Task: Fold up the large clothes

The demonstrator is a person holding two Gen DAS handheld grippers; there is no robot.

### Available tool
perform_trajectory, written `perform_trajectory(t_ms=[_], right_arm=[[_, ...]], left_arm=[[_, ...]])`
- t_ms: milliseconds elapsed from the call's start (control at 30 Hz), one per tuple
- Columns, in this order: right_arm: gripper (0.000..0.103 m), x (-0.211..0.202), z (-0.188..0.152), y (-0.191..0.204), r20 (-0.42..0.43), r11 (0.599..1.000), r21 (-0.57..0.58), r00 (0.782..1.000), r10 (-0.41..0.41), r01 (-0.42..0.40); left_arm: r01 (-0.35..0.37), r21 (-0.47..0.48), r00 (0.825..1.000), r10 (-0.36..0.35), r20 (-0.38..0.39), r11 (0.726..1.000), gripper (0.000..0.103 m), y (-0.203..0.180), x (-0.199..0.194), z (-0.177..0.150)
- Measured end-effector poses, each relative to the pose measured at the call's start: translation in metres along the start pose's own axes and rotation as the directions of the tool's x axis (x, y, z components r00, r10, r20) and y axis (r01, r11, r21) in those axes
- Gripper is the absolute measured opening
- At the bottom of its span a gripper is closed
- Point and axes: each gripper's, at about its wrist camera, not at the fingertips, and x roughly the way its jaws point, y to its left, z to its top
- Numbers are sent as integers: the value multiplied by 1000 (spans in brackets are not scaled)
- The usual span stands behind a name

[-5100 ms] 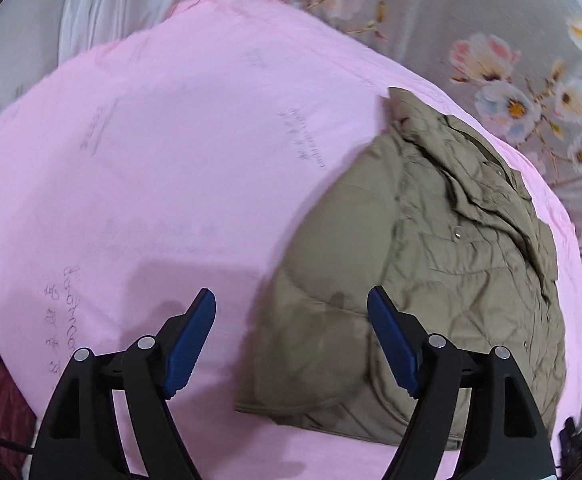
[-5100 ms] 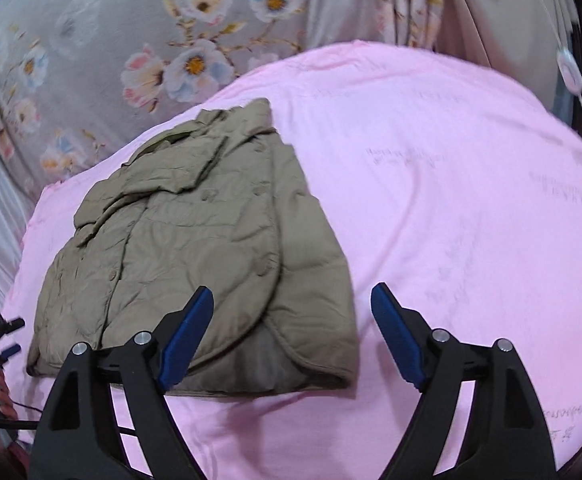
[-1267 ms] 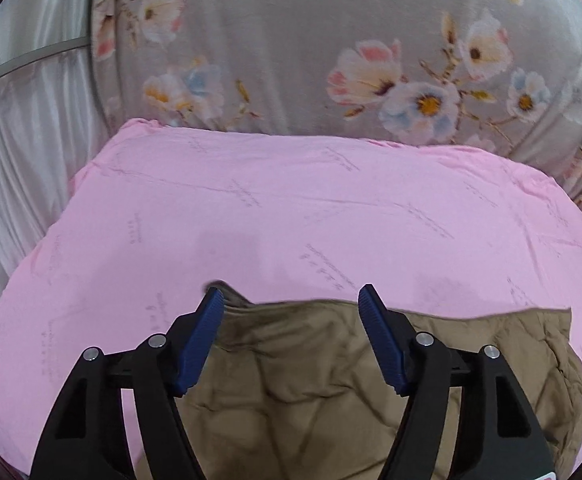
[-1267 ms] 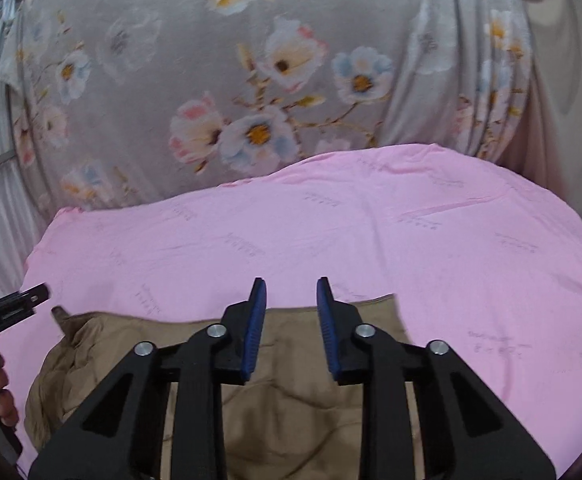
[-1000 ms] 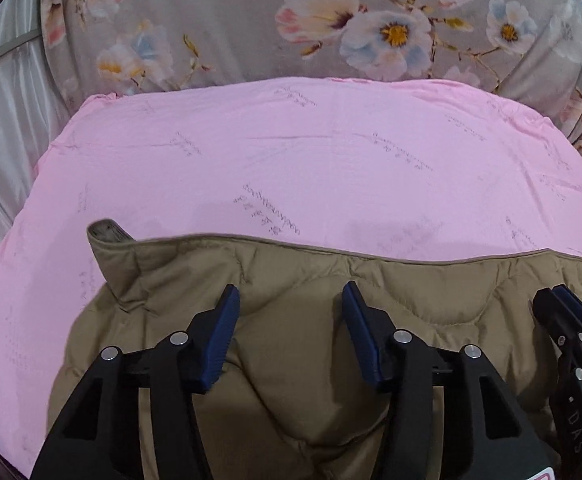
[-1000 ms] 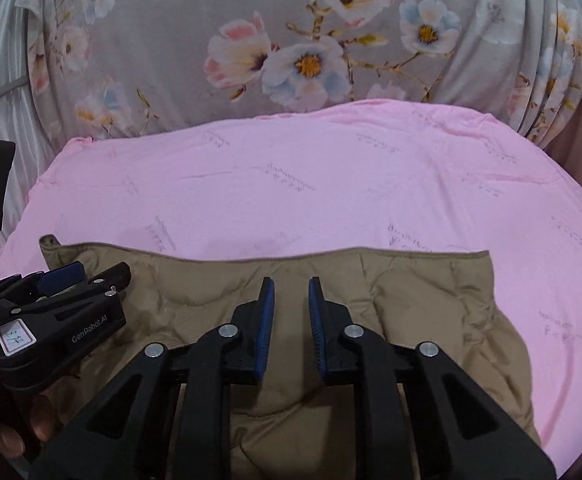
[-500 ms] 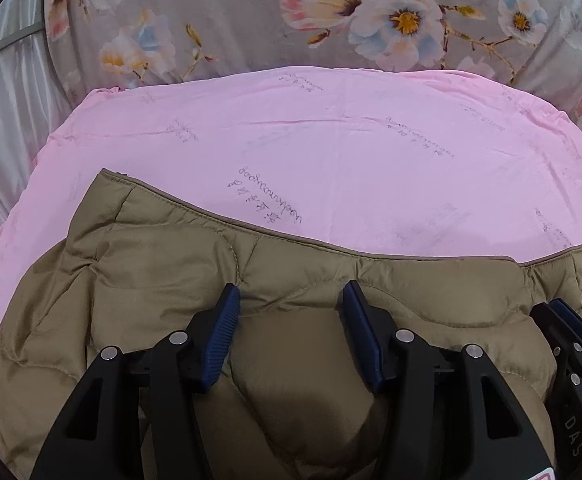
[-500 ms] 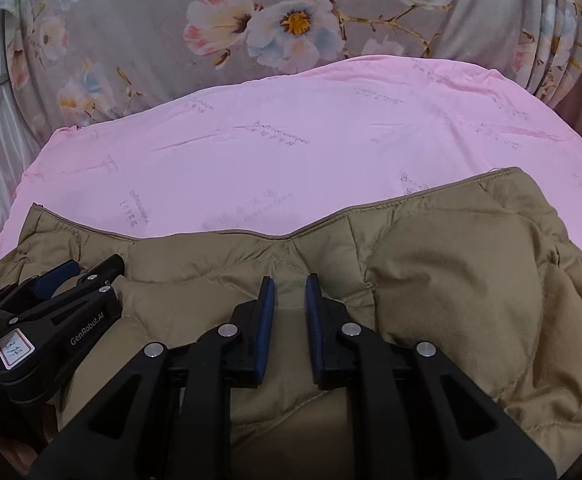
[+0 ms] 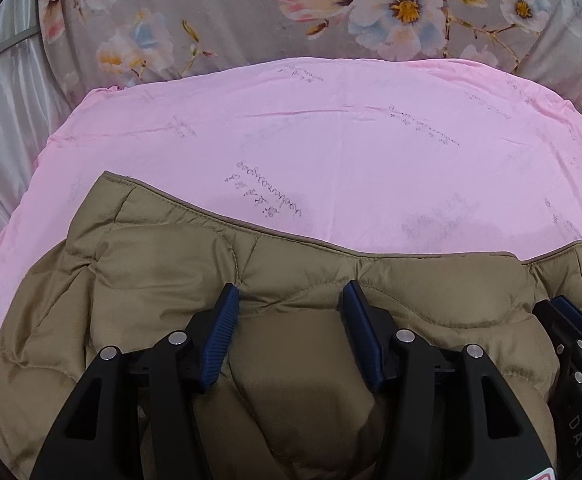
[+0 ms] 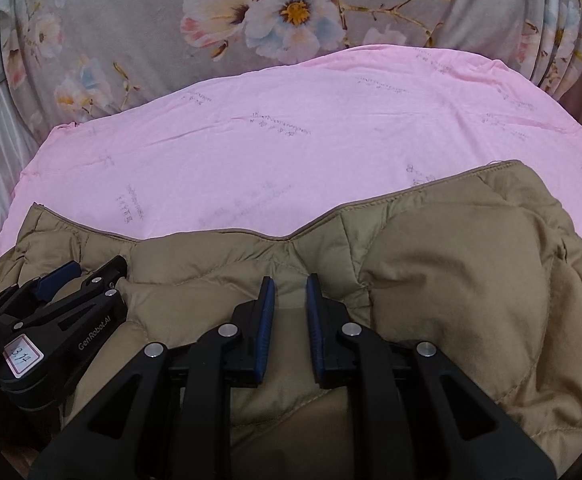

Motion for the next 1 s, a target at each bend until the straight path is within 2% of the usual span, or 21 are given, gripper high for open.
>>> perform_trajectory(t_ms=[67,133,200,300,433,500,600,1000], right_arm=[[17,-27,0,0,34,1000,17,999,-19,18],[19,-64,-6,-1,97,999,32,995,14,-17],[19,-89,-14,2,126,998,31,991,44,-49],[19,-110,-37,11,134,996,17,988,81,-84],[19,-110,-64,31,125,996,-35,988,91,-88],[19,-102,-75,38,101,995,-54,991,85,-80],[19,-95,-90,43,115,996,-73,992,56,-48],[18,-77,-97,38,83,997,-46,995,63,-60]], left_arm=[[24,0,999,-24,-26,1000,54,8,-13,0],[64,-37,998,-64,-3,997,54,22,-38,-6],[69,-46,997,-68,22,997,54,33,-63,-17],[85,-69,996,-83,21,994,54,43,-87,-43],[57,-85,998,-57,4,995,54,43,-94,-77],[48,-88,999,-48,3,995,54,41,-92,-86],[25,-76,1000,-24,19,997,54,36,-90,-92],[0,-81,997,7,80,997,56,30,-77,-102]])
